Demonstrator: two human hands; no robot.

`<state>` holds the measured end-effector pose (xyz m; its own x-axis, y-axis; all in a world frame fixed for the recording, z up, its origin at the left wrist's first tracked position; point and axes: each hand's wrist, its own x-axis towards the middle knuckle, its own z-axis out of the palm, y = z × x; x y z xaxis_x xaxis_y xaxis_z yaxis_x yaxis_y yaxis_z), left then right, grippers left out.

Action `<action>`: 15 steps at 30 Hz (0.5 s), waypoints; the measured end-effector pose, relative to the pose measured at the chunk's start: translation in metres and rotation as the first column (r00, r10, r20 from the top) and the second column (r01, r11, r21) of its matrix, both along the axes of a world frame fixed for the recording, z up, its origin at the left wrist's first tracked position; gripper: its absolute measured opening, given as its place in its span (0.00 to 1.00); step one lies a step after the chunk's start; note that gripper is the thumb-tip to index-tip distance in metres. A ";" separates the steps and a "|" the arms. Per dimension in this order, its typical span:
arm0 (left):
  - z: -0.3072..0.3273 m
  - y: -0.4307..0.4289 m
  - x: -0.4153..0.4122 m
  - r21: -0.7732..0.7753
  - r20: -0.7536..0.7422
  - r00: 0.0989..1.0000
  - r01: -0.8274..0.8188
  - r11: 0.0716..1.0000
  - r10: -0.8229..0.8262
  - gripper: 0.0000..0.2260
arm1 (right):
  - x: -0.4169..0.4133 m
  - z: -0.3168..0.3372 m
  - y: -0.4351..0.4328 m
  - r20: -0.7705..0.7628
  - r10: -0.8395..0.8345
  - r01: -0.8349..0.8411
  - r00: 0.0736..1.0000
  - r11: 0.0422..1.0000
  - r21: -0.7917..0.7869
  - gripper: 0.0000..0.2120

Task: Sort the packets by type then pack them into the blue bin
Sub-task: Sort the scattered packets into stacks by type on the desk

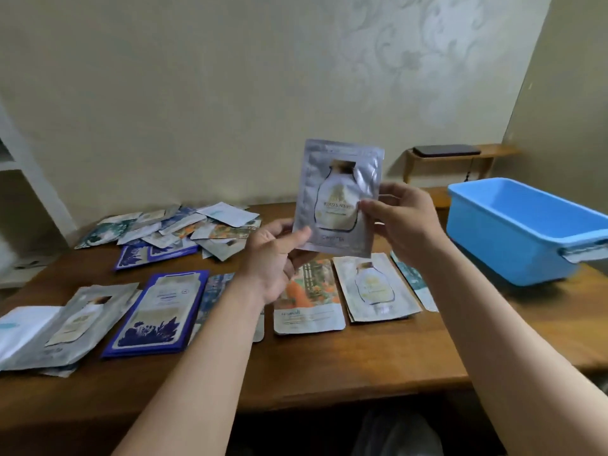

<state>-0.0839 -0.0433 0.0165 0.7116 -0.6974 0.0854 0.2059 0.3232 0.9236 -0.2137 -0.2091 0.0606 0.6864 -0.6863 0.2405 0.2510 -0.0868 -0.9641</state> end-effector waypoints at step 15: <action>-0.025 -0.059 -0.018 0.422 0.266 0.960 -0.032 0.906 -0.089 0.05 | -0.031 -0.044 -0.055 -0.250 -0.112 0.090 0.962 0.991 -0.099 0.09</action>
<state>-0.1019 -0.1019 -0.0090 0.6818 -0.7309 -0.0309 -0.0701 -0.1074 0.9917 -0.2451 -0.2638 0.0162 0.6609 -0.7394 0.1284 -0.0156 -0.1846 -0.9827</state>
